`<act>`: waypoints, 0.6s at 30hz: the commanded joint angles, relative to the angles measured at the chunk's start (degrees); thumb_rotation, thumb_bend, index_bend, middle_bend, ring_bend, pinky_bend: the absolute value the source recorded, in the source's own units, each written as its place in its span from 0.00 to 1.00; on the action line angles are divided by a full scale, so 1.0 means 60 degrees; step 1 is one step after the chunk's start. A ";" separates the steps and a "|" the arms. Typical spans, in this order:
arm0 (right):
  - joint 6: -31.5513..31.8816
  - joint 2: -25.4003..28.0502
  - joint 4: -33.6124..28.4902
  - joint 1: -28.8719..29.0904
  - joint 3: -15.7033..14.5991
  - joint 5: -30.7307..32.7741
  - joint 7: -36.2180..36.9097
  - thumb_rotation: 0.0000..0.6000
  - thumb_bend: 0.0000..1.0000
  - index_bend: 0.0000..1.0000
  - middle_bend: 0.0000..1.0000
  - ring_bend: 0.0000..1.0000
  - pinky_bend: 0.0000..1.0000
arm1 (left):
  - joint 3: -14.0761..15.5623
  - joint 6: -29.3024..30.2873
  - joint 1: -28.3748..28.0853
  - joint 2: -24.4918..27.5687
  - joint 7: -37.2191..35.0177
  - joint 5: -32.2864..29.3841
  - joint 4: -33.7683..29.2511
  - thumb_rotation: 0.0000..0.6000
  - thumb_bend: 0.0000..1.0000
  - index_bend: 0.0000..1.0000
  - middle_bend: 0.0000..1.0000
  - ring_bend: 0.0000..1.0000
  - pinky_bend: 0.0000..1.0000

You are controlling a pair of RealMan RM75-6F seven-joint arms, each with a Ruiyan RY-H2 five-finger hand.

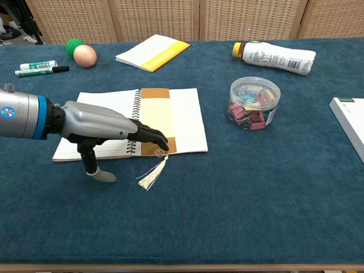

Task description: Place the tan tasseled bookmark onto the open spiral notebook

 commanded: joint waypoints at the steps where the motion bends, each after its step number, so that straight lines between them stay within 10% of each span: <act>1: 0.0002 -0.0001 -0.0001 0.0001 0.0001 0.0003 -0.0008 1.00 0.00 0.00 0.00 0.00 0.00 | 0.0012 0.0020 0.0010 0.0021 0.0007 0.0015 -0.0020 1.00 0.33 0.10 0.00 0.00 0.00; 18: -0.0017 -0.0006 -0.0032 0.0011 -0.0010 0.0002 -0.0024 1.00 0.00 0.00 0.00 0.00 0.00 | 0.0009 0.0209 0.0096 0.0165 0.0131 0.0045 -0.0053 1.00 0.33 0.10 0.00 0.00 0.00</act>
